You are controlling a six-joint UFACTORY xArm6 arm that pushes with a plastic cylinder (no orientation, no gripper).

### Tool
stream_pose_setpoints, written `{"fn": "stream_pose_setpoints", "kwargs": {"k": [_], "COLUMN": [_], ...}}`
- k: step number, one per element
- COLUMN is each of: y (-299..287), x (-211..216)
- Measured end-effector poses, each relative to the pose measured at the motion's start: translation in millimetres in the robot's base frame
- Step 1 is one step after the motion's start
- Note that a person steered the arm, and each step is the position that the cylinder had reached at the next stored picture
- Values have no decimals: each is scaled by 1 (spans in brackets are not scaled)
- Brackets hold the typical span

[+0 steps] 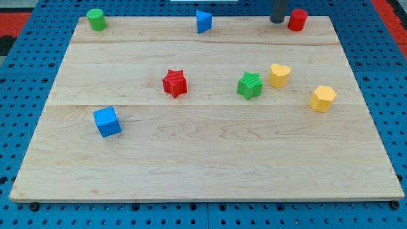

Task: Move your hand towards the bottom

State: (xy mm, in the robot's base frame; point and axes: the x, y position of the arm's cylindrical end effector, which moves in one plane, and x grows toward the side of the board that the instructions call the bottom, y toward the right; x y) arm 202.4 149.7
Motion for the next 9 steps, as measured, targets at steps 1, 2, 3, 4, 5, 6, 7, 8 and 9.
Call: {"fn": "stream_pose_setpoints", "kwargs": {"k": [1, 2, 3, 4, 5, 6, 7, 8, 9], "y": [-10, -10, -10, -10, -10, -10, -10, -10, -9], "x": [1, 11, 28, 31, 31, 34, 37, 39, 47]}}
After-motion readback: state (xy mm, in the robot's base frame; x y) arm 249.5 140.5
